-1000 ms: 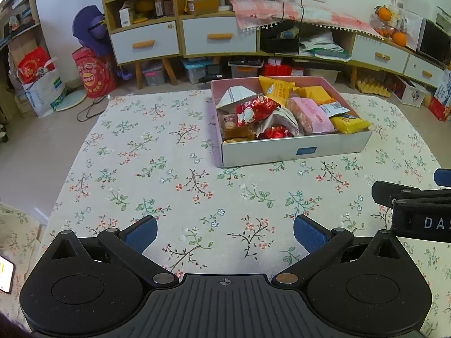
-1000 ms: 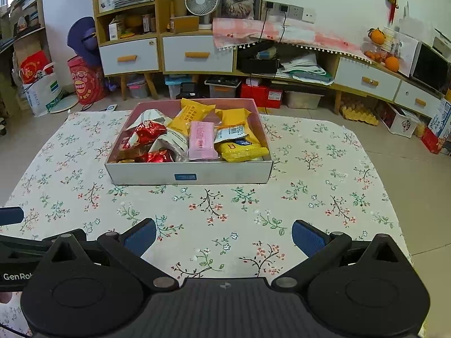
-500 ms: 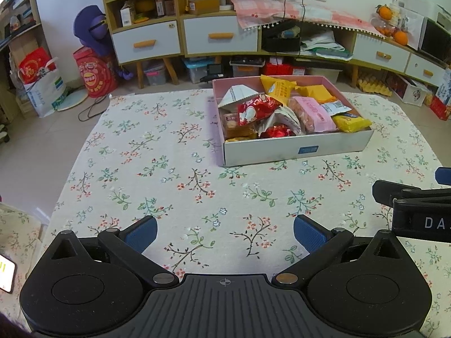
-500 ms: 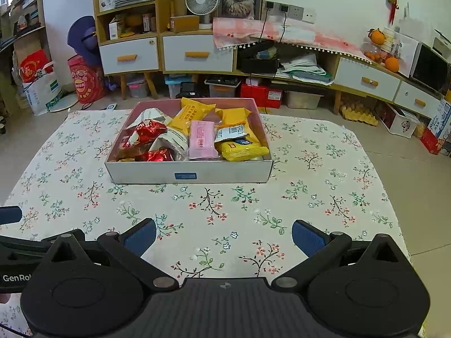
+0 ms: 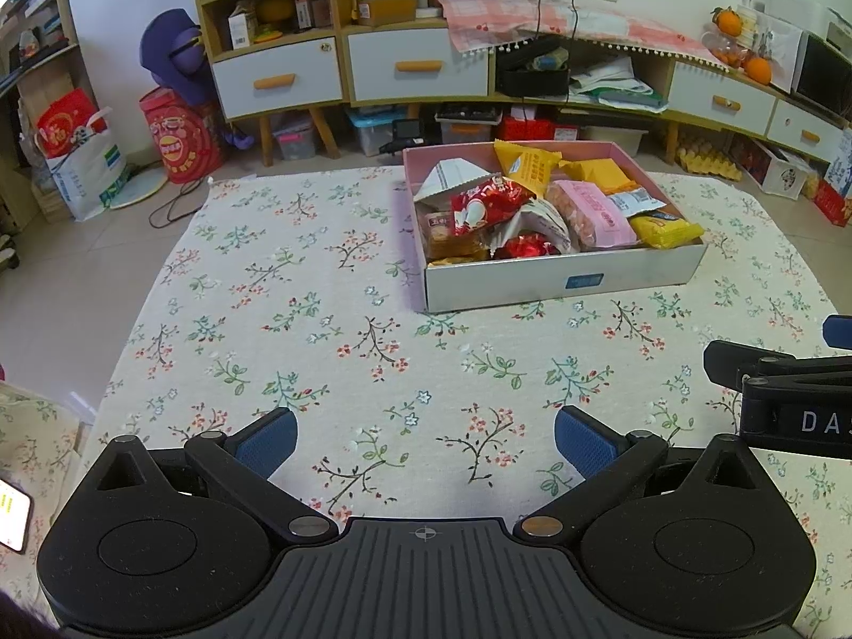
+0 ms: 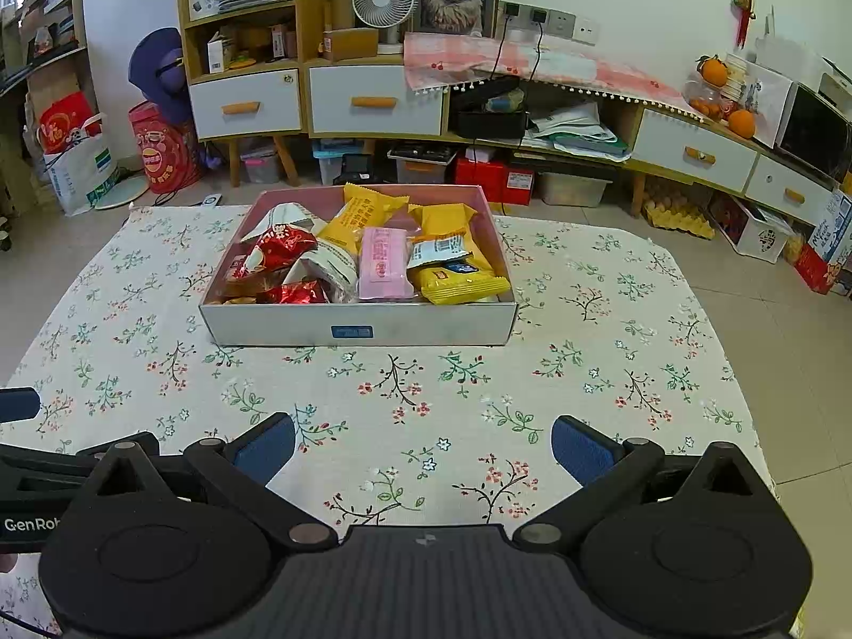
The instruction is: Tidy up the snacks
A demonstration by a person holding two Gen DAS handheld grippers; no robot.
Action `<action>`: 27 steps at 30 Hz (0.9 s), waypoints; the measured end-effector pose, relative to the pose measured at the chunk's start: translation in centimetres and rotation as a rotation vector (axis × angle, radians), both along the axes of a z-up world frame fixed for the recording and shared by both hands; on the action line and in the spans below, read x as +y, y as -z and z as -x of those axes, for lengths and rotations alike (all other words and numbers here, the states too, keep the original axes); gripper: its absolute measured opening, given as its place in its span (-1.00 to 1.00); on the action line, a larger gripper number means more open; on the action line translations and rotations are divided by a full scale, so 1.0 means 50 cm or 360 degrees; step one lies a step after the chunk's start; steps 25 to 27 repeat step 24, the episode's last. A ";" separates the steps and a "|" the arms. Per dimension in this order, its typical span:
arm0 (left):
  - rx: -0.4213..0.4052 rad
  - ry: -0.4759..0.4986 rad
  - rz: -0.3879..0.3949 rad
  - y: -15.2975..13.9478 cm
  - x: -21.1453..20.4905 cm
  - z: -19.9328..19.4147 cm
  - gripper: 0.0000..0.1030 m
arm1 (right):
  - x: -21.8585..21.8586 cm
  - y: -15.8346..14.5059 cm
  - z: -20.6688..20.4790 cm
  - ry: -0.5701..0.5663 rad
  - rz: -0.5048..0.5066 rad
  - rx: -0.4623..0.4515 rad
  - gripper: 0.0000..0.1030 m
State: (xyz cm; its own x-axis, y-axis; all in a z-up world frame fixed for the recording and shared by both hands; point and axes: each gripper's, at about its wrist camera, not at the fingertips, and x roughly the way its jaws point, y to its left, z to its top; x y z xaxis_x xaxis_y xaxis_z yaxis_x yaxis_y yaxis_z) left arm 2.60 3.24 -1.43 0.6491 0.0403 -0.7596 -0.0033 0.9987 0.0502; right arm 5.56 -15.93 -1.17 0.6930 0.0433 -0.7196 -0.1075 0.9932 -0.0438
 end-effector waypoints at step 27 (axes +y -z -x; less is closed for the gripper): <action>0.0004 -0.0003 -0.0013 0.006 0.009 0.009 1.00 | 0.003 0.004 0.001 -0.0003 0.0008 0.0002 0.53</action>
